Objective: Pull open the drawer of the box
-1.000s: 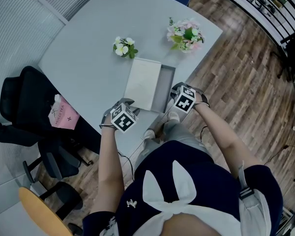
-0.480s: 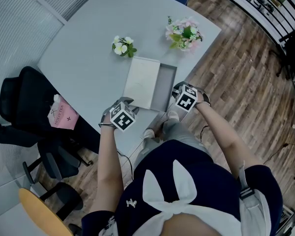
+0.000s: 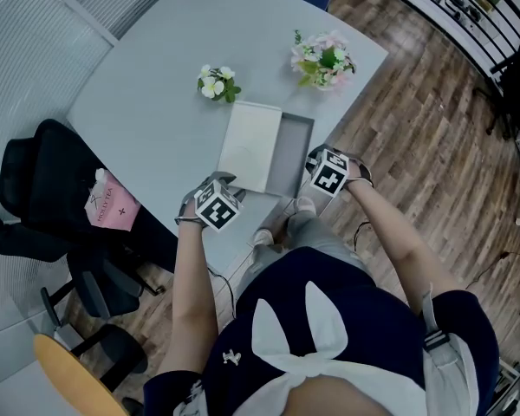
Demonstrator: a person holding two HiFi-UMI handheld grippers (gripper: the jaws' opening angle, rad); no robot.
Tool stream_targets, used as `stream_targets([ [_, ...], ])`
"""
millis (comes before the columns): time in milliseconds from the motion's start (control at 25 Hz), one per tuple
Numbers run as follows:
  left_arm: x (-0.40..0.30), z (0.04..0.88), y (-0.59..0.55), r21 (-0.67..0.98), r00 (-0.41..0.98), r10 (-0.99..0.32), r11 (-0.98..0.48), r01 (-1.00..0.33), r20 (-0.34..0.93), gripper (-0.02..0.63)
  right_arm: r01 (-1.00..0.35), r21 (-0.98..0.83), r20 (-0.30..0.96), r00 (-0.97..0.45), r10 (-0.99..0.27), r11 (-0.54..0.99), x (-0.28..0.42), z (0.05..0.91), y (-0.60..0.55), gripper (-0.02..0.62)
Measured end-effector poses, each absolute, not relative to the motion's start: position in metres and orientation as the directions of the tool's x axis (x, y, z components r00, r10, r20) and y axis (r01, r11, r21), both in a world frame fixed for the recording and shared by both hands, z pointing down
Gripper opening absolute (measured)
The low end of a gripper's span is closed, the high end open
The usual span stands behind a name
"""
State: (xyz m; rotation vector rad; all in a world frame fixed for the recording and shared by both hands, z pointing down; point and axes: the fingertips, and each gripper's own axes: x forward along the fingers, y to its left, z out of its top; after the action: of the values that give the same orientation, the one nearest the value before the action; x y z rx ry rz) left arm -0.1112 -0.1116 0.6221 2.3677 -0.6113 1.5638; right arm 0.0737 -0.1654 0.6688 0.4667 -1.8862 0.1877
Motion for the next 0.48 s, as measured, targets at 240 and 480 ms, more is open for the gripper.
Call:
stream_targets([
  [240, -0.1113, 0.6218, -0.1107, -0.036, 0.342, -0.218, -0.884, -0.467, 0.914, 0.164, -0.406, 0.099, 0.929, -0.289, -0.230, 0.909, 0.0745, 0.6675, -0.1636, 0.080],
  [480, -0.1113, 0.6216, -0.1115, -0.043, 0.342, -0.224, -0.885, -0.464, 0.913, 0.164, -0.427, 0.089, 0.929, -0.289, -0.229, 0.900, 0.0748, 0.6684, -0.1642, 0.081],
])
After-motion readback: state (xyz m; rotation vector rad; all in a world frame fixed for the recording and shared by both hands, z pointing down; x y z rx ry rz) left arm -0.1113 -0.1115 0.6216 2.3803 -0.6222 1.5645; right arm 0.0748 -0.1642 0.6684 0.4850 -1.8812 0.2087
